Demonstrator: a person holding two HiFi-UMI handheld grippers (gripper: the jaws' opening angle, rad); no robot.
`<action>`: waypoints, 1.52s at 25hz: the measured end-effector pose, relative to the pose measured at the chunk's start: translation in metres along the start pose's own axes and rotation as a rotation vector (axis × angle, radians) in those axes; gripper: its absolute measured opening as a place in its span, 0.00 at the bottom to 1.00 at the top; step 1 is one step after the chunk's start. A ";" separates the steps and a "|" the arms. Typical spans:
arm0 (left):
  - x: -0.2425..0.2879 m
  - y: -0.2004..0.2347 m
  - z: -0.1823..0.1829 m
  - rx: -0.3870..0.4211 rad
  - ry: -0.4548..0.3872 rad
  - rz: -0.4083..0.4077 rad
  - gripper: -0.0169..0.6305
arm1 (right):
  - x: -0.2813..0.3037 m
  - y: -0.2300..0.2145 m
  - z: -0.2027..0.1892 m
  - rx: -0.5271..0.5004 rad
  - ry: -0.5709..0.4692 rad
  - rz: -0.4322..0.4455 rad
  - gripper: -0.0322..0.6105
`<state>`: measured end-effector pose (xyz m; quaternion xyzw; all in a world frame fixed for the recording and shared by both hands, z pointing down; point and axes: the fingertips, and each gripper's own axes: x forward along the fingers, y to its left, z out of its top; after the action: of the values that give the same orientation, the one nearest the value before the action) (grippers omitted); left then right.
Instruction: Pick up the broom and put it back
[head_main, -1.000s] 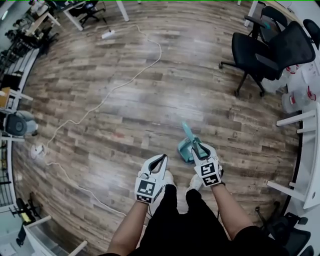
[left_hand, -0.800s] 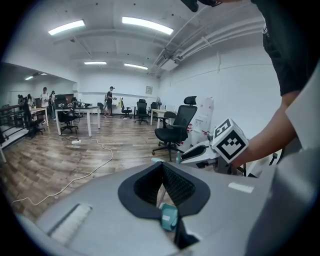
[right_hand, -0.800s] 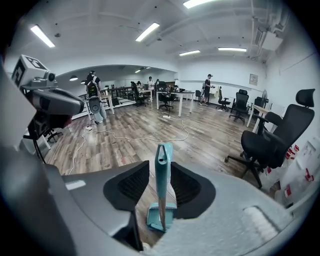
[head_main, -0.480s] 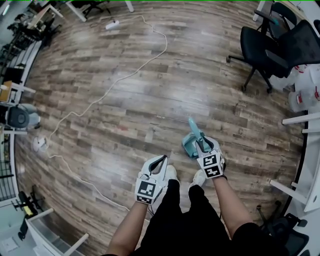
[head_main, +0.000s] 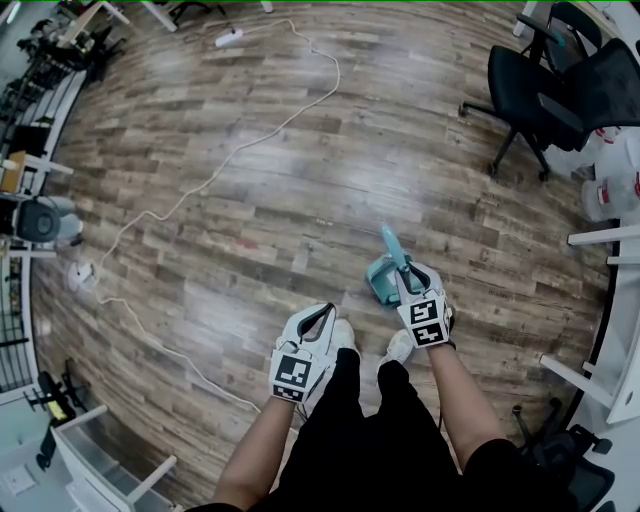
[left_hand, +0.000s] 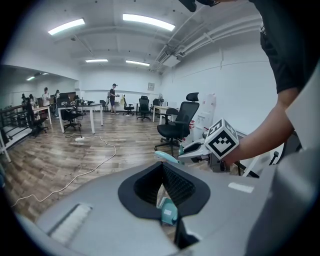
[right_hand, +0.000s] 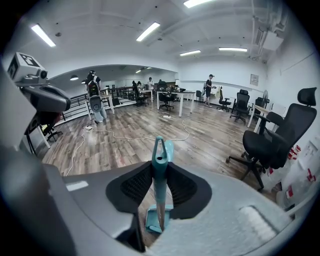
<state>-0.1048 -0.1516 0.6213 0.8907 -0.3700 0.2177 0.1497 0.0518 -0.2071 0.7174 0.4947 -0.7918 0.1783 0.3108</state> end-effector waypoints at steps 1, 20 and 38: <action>-0.001 0.000 0.000 0.002 0.000 0.001 0.05 | 0.000 0.001 0.000 0.003 -0.003 0.003 0.20; 0.002 -0.025 0.005 0.040 -0.008 -0.043 0.05 | -0.055 0.017 -0.029 0.001 -0.061 0.008 0.19; 0.000 -0.062 0.014 0.084 -0.025 -0.116 0.05 | -0.105 0.011 -0.038 0.027 -0.082 -0.052 0.19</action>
<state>-0.0557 -0.1150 0.6026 0.9188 -0.3100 0.2129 0.1198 0.0873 -0.1088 0.6758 0.5261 -0.7882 0.1602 0.2761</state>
